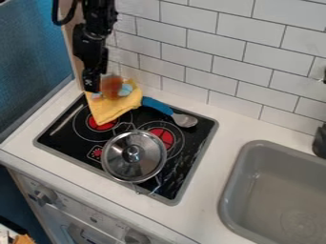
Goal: Took the object on the yellow cloth and placed it between the burner and the sink
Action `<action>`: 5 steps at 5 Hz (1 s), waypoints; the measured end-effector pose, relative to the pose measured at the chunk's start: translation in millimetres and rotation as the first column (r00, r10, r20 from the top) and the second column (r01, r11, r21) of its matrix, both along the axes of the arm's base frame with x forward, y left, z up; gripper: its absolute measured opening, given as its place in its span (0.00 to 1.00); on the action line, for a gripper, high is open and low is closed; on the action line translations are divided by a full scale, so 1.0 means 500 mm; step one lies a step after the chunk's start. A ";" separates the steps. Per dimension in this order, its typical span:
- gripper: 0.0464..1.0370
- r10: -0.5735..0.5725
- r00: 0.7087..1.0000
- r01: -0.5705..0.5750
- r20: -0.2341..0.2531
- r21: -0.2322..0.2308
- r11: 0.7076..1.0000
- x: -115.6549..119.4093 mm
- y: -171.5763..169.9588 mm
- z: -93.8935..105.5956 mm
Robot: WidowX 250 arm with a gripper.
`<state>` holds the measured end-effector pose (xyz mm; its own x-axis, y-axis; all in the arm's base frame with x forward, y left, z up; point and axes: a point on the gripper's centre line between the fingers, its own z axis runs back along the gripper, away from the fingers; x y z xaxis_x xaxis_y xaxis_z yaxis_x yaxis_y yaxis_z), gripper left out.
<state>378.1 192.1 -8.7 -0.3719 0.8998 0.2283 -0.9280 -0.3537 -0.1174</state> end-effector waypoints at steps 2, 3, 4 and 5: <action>0.63 -0.055 0.998 0.057 0.017 -0.096 0.994 0.018 -0.013 -0.032; 0.38 -0.043 0.999 0.045 0.022 -0.092 0.995 0.021 -0.010 -0.032; 0.24 -0.027 0.999 0.029 0.024 -0.090 0.996 0.025 -0.010 -0.032; 0.17 -0.018 1.000 0.021 0.025 -0.096 0.995 0.024 -0.010 -0.033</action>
<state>390.0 186.9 -25.4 -0.3583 0.9244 0.1309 -0.9321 -0.3462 -0.1063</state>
